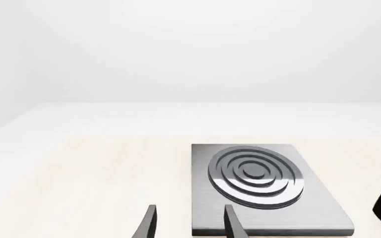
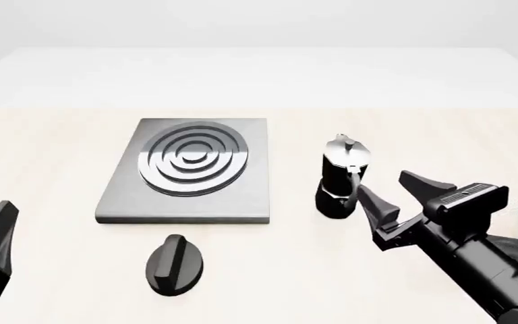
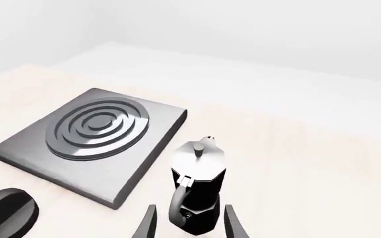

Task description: Put the moka pot on the stove.

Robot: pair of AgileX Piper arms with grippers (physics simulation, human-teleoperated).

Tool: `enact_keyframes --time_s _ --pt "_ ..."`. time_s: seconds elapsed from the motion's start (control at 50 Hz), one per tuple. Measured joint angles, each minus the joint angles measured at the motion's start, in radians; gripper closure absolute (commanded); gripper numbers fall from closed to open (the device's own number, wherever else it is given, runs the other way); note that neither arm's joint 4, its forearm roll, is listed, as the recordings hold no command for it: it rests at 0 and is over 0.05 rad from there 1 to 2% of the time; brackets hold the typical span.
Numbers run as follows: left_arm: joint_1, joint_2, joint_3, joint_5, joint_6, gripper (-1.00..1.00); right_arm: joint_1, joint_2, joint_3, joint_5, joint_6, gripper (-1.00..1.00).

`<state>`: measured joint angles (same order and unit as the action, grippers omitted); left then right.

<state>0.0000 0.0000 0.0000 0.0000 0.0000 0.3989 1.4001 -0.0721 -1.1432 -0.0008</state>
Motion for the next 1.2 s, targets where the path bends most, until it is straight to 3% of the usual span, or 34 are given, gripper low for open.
enact_keyframes --time_s 1.2 --pt "0.000 0.000 0.000 0.000 0.000 -1.00 0.014 0.252 -0.100 -0.075 0.016 -1.00"
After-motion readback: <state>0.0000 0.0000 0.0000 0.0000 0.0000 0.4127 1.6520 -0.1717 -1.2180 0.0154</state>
